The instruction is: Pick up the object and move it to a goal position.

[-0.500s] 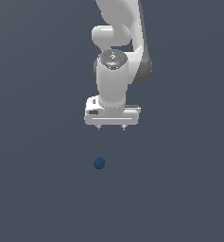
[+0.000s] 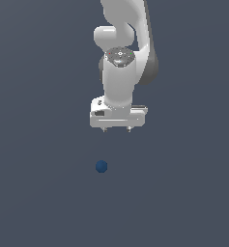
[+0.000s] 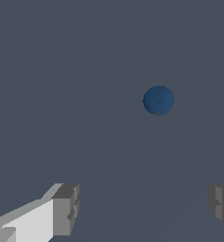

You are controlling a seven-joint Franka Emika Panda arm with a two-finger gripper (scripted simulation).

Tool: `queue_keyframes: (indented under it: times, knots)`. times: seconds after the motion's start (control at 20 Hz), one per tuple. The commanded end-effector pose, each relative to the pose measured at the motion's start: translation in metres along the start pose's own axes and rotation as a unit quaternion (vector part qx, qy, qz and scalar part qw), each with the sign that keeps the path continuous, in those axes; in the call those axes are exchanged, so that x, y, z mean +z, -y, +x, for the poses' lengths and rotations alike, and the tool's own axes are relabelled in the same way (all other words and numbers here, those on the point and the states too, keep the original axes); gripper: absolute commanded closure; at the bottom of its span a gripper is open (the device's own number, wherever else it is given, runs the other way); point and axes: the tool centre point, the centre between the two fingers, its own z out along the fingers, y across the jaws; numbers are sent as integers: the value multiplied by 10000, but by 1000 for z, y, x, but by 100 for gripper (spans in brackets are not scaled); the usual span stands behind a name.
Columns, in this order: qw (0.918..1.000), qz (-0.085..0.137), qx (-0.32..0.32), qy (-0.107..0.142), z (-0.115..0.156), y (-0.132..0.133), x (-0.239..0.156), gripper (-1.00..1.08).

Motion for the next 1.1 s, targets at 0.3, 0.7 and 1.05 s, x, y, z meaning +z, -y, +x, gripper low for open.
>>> queue_keyframes:
  times: [0.3,0.7,1.05]
  knots:
    - [10000,6,42,-16,3,1,0,-92]
    - [9979,35,648,13,20,-10,16,-92]
    - [9869,55,1612,62,46,-29,44,-92]
